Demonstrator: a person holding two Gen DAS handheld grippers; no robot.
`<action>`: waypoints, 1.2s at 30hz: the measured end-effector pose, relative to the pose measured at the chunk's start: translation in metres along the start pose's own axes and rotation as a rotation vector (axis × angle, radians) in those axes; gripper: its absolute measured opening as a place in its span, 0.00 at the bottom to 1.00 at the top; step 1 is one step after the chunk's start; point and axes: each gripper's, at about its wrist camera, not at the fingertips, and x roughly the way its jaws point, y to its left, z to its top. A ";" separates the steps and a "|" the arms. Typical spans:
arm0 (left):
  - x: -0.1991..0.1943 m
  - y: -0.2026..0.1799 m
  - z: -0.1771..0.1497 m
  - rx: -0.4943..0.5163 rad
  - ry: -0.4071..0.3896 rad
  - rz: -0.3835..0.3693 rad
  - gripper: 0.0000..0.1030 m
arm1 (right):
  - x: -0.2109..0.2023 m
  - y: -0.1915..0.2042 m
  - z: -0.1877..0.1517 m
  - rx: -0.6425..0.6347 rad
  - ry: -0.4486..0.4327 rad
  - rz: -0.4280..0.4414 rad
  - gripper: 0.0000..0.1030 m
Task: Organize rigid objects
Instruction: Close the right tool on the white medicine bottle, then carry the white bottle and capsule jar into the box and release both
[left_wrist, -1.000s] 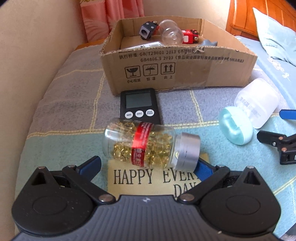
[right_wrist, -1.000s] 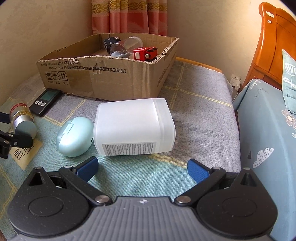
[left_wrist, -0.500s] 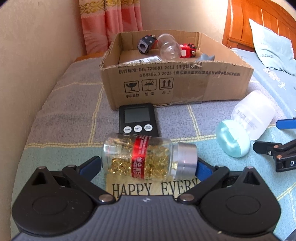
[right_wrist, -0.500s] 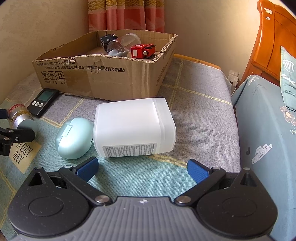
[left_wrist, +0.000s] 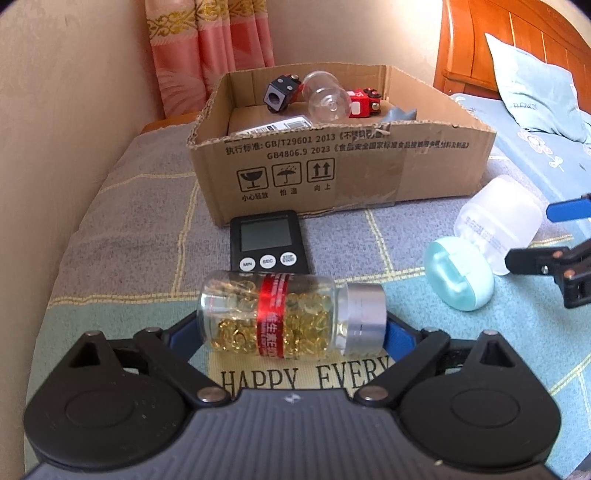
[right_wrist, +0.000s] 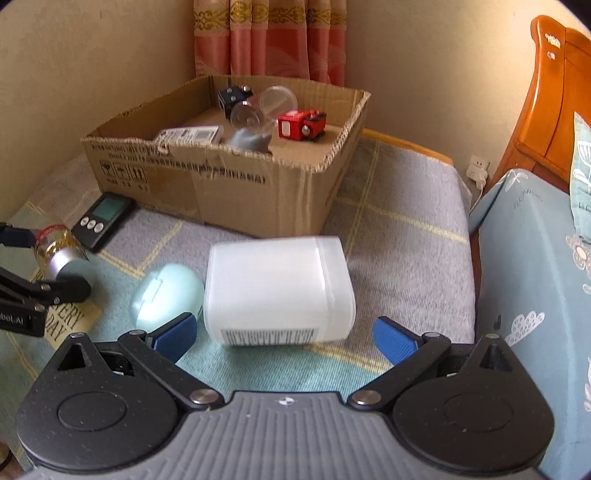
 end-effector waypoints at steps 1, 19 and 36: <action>0.000 0.000 0.000 -0.001 -0.001 -0.001 0.93 | 0.000 0.000 0.002 -0.007 -0.004 -0.001 1.00; -0.001 0.002 0.004 -0.013 -0.001 -0.012 0.93 | 0.023 0.009 0.024 -0.087 0.036 0.012 0.86; -0.018 0.002 0.013 0.039 0.030 -0.093 0.90 | 0.006 0.015 0.030 -0.137 0.038 0.036 0.84</action>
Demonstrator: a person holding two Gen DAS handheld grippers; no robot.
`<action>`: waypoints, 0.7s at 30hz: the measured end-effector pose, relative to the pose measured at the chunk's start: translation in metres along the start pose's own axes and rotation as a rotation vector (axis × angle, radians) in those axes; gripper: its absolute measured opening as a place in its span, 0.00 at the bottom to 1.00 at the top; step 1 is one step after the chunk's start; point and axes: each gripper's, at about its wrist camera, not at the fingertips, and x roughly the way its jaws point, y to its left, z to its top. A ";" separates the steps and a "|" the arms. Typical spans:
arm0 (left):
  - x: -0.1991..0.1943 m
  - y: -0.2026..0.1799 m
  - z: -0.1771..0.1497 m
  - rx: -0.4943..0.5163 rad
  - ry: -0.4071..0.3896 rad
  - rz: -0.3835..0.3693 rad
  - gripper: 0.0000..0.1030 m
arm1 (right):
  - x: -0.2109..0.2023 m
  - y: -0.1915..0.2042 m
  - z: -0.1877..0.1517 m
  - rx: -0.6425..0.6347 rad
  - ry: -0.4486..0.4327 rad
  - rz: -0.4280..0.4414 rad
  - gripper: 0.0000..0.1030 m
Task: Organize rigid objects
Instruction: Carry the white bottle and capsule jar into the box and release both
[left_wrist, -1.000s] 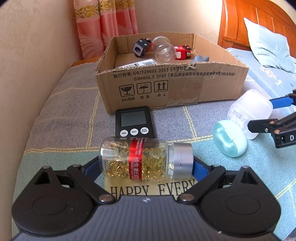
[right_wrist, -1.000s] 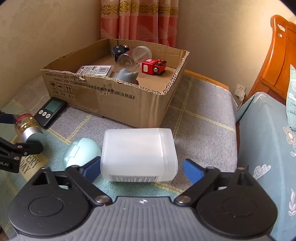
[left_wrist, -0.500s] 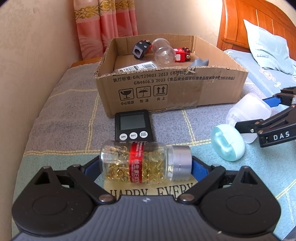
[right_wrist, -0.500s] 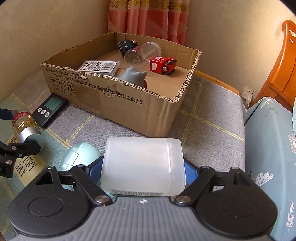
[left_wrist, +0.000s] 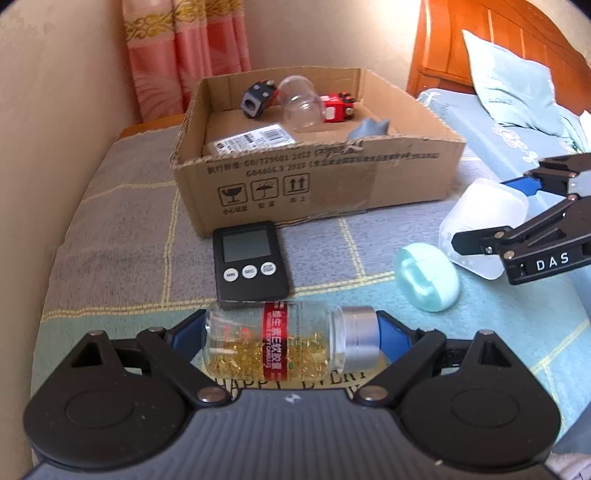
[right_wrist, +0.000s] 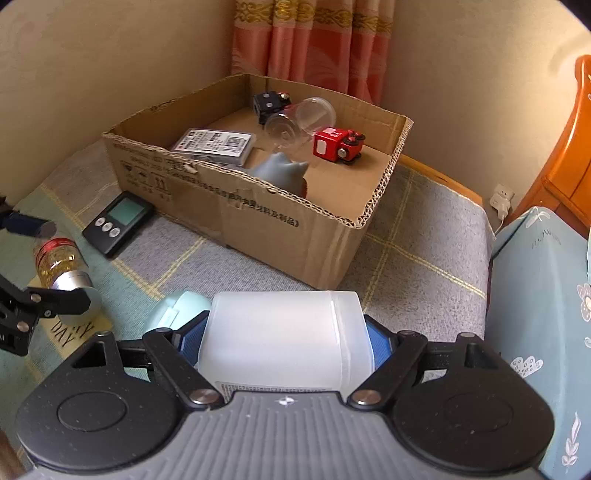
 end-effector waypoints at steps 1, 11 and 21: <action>-0.002 -0.001 0.001 0.011 -0.002 0.002 0.90 | -0.003 0.001 0.000 -0.013 0.000 -0.005 0.84; -0.019 -0.004 0.003 0.054 -0.018 -0.026 0.90 | -0.020 0.003 -0.003 -0.039 0.006 -0.011 0.84; -0.034 0.001 0.014 0.053 -0.058 -0.055 0.90 | -0.061 -0.006 0.035 -0.045 -0.098 0.024 0.84</action>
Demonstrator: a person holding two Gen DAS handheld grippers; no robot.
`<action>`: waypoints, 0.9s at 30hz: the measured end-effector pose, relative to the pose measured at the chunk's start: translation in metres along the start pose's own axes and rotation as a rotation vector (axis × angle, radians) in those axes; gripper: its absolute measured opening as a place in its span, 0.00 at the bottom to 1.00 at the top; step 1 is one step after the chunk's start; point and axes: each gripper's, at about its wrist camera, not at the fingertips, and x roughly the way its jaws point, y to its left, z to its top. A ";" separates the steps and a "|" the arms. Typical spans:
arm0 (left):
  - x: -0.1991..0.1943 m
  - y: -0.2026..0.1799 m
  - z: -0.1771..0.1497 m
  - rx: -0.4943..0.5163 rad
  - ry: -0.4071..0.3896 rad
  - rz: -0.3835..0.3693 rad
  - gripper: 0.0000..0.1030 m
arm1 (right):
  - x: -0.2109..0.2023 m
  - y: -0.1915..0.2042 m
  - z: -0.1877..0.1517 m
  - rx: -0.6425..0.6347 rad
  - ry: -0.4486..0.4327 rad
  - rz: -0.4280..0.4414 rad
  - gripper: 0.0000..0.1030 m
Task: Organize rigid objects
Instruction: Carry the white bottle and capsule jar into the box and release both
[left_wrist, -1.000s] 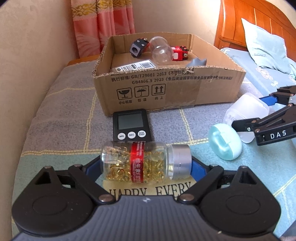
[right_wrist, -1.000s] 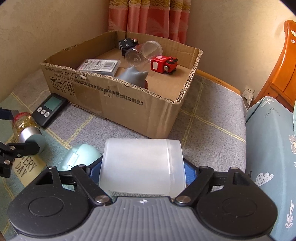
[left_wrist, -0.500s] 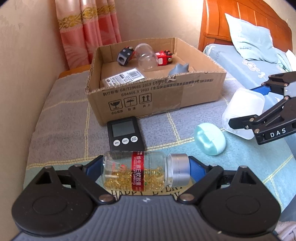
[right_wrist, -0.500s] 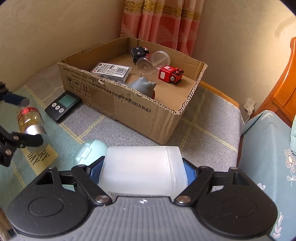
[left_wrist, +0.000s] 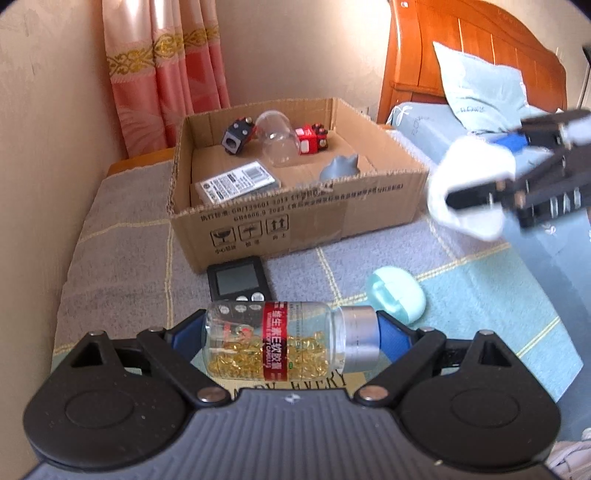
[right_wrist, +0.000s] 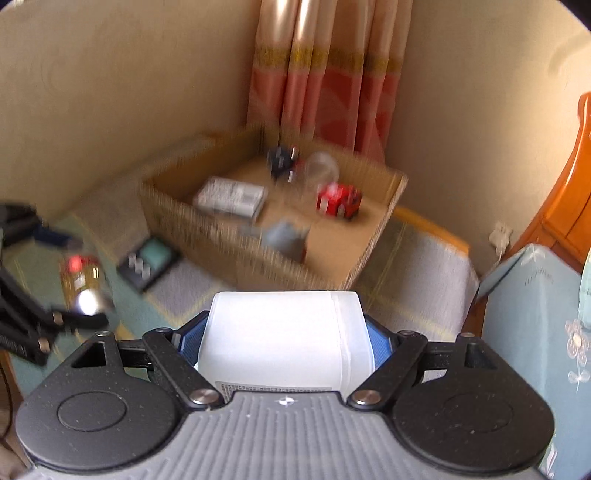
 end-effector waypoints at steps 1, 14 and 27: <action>-0.001 0.001 0.002 0.000 -0.007 0.001 0.90 | -0.004 -0.003 0.009 0.003 -0.023 -0.002 0.84; -0.010 0.016 0.007 -0.086 -0.039 0.027 0.90 | 0.083 -0.042 0.109 0.155 -0.003 0.021 0.84; -0.001 0.033 0.031 -0.037 -0.038 0.065 0.90 | 0.082 -0.050 0.088 0.280 0.045 -0.008 1.00</action>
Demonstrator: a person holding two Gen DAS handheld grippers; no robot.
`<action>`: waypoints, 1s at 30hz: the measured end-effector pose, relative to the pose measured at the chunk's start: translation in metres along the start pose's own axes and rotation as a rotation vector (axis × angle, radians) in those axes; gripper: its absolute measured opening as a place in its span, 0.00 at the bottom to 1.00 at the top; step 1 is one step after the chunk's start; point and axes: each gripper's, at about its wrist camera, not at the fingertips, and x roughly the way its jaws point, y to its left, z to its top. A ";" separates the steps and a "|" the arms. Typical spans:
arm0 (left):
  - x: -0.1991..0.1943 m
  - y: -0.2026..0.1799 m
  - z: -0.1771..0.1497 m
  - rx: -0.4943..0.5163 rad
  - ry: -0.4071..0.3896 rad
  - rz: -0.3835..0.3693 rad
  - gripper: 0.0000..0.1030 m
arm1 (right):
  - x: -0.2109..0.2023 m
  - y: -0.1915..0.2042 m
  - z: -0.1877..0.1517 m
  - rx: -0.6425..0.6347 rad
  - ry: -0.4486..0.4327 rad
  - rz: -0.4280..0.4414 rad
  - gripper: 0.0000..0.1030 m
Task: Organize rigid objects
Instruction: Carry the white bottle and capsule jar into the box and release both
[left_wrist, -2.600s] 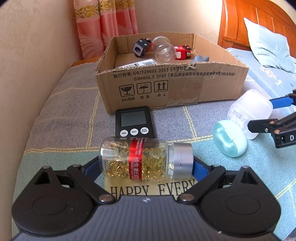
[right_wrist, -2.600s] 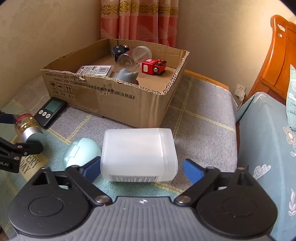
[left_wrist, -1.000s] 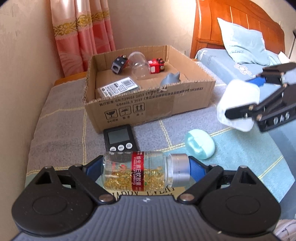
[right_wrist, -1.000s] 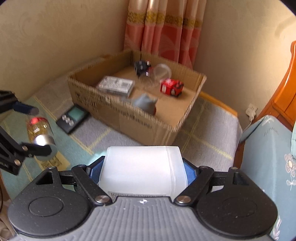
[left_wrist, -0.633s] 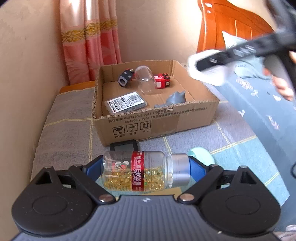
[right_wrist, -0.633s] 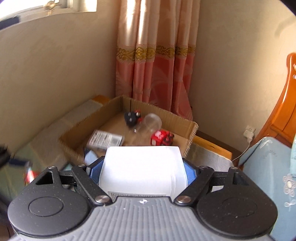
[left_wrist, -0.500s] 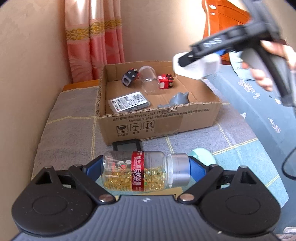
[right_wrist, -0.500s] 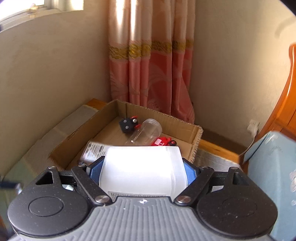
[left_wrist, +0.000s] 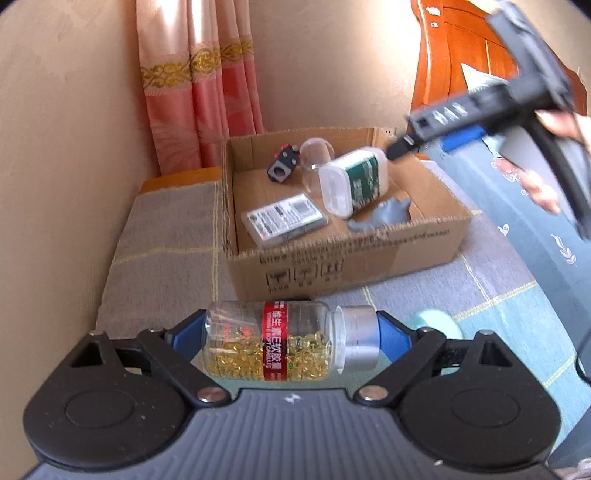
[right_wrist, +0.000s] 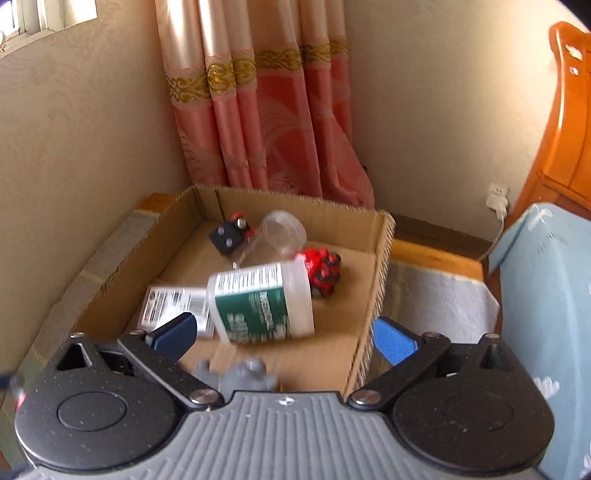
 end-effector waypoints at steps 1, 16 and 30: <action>0.002 0.001 0.006 0.007 -0.006 0.001 0.90 | -0.004 -0.001 -0.004 0.008 0.007 -0.006 1.00; 0.091 0.000 0.126 0.109 0.011 -0.012 0.90 | -0.050 0.001 -0.079 0.116 -0.009 -0.089 1.00; 0.131 0.001 0.148 0.103 0.002 0.046 0.94 | -0.040 -0.008 -0.097 0.141 0.041 -0.117 1.00</action>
